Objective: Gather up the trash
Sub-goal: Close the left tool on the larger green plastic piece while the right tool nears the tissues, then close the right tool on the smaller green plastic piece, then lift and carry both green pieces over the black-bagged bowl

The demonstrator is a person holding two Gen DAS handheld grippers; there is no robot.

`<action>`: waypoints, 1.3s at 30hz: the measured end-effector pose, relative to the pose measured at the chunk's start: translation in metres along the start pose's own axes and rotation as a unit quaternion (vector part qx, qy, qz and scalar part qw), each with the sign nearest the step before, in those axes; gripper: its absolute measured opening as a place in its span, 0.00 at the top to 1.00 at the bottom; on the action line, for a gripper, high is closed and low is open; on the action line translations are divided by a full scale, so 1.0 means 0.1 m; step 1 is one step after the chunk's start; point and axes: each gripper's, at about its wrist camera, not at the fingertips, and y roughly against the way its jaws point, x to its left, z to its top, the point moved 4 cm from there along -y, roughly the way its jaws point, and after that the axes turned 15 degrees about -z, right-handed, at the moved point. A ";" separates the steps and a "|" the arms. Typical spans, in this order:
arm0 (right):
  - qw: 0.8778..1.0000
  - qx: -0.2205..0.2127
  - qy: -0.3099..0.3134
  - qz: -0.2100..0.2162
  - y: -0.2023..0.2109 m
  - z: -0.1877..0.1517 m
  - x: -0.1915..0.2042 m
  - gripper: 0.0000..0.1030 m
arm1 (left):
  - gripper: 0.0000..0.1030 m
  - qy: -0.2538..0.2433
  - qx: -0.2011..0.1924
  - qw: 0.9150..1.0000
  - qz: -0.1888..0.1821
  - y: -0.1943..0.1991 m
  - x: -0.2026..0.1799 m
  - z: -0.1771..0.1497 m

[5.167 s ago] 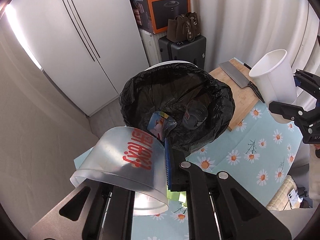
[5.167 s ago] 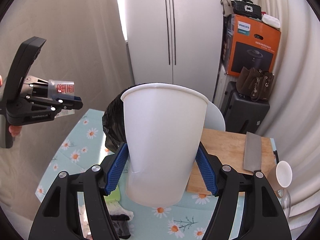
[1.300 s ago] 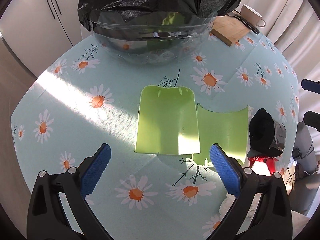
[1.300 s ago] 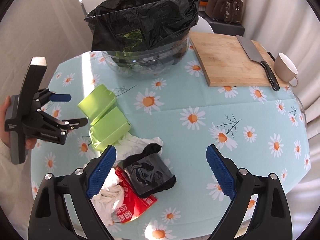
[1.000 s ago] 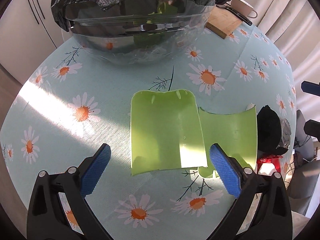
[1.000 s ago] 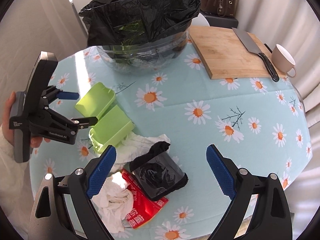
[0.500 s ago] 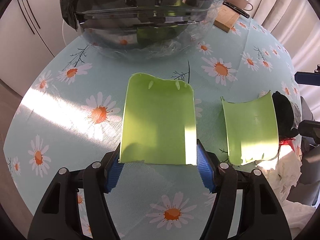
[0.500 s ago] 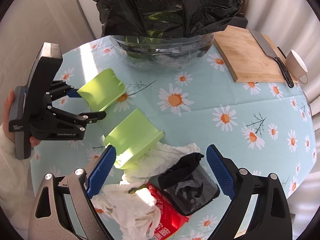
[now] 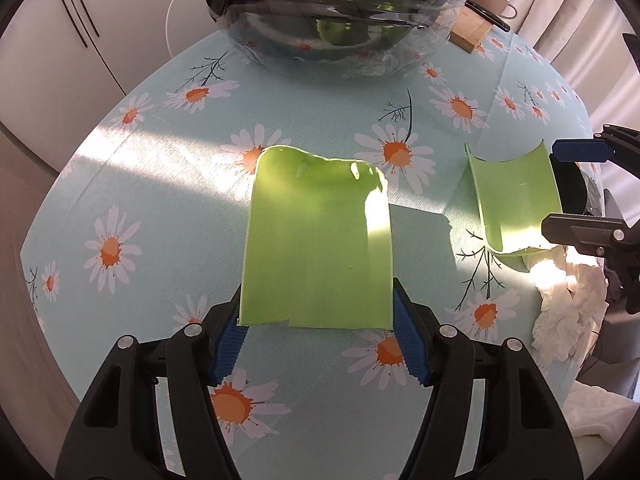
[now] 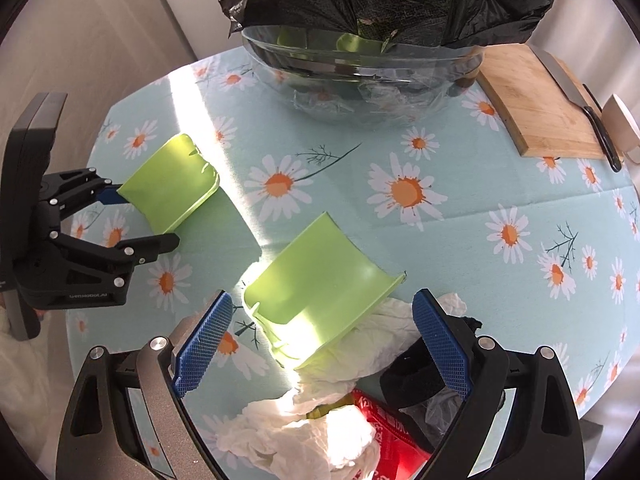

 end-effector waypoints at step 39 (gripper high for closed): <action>0.995 -0.067 0.069 0.029 0.79 0.08 -0.86 0.98 | 0.36 0.063 -0.061 0.993 0.084 0.75 -0.76 -0.18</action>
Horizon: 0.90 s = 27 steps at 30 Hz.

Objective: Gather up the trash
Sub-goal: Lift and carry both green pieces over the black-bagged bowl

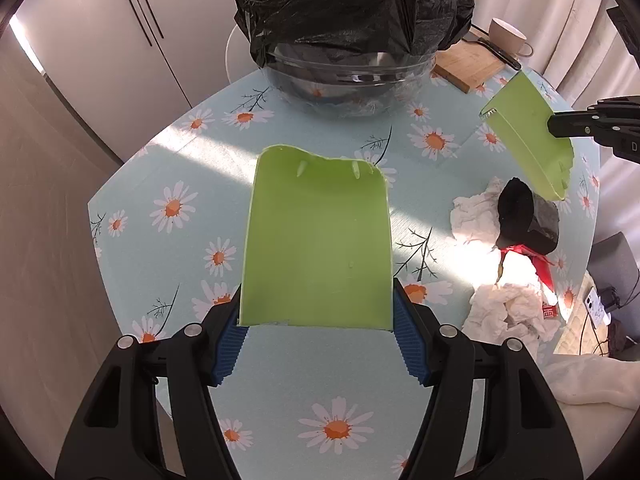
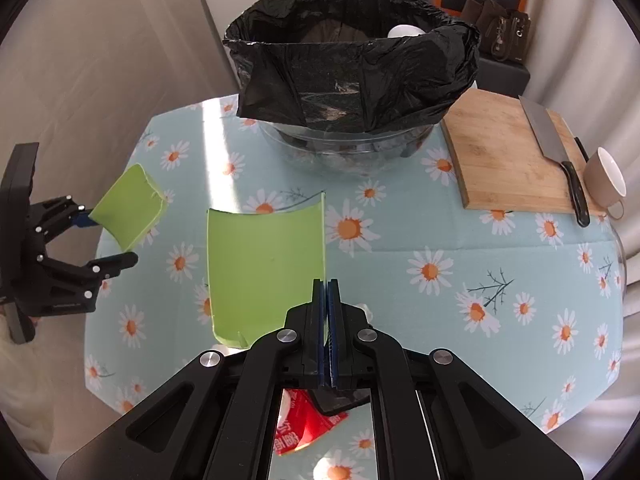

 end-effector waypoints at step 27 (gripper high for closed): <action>0.996 -0.072 0.048 0.021 0.38 0.09 -0.97 0.98 | 0.36 0.043 -0.066 0.997 0.019 0.29 -0.93 0.43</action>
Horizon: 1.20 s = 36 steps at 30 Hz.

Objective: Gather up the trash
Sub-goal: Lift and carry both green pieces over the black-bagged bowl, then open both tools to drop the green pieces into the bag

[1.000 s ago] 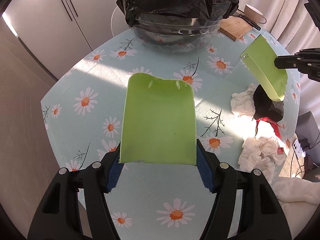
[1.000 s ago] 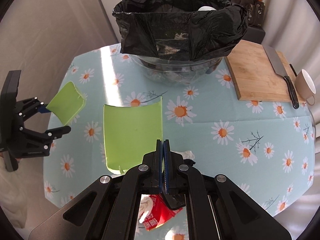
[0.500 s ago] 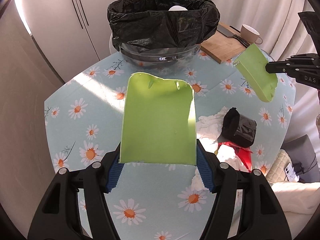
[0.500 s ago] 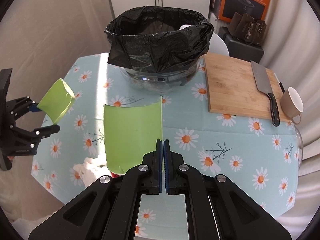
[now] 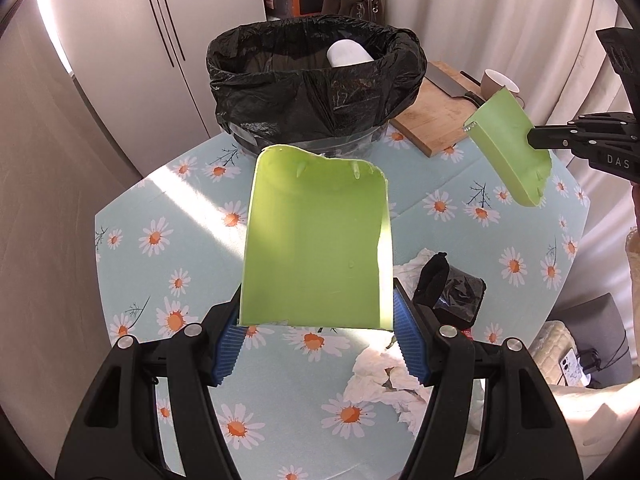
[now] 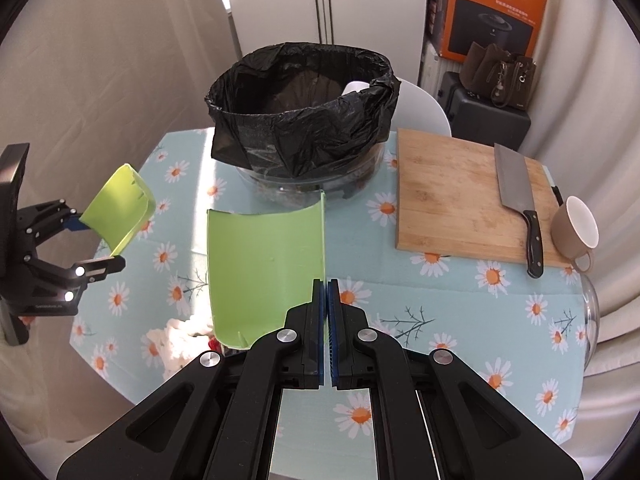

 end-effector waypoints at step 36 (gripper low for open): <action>0.993 -0.088 -0.065 -0.032 -0.51 1.81 -0.27 0.23 | 0.07 -0.065 -0.055 0.996 -0.035 -0.27 0.80 1.80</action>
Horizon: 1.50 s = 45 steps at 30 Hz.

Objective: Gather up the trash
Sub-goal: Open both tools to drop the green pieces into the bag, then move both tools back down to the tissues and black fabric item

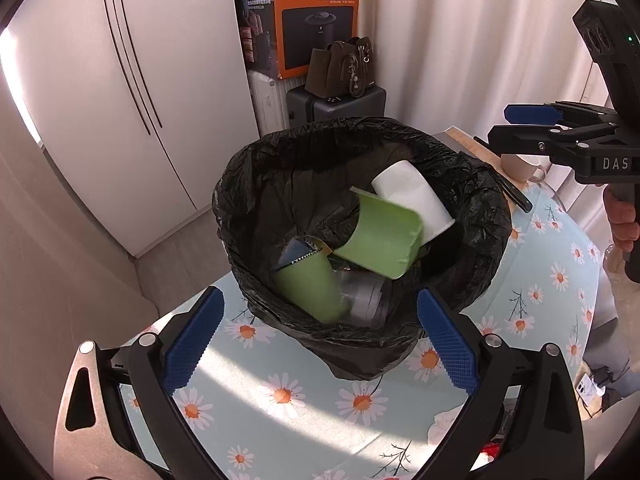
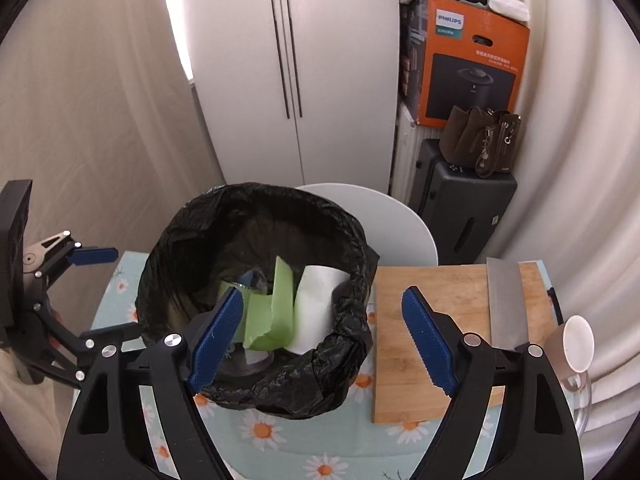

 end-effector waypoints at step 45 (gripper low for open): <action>0.983 0.138 0.106 0.053 0.21 -2.16 0.48 0.16 | 0.06 0.117 0.142 0.983 0.004 -0.22 -0.73 -1.99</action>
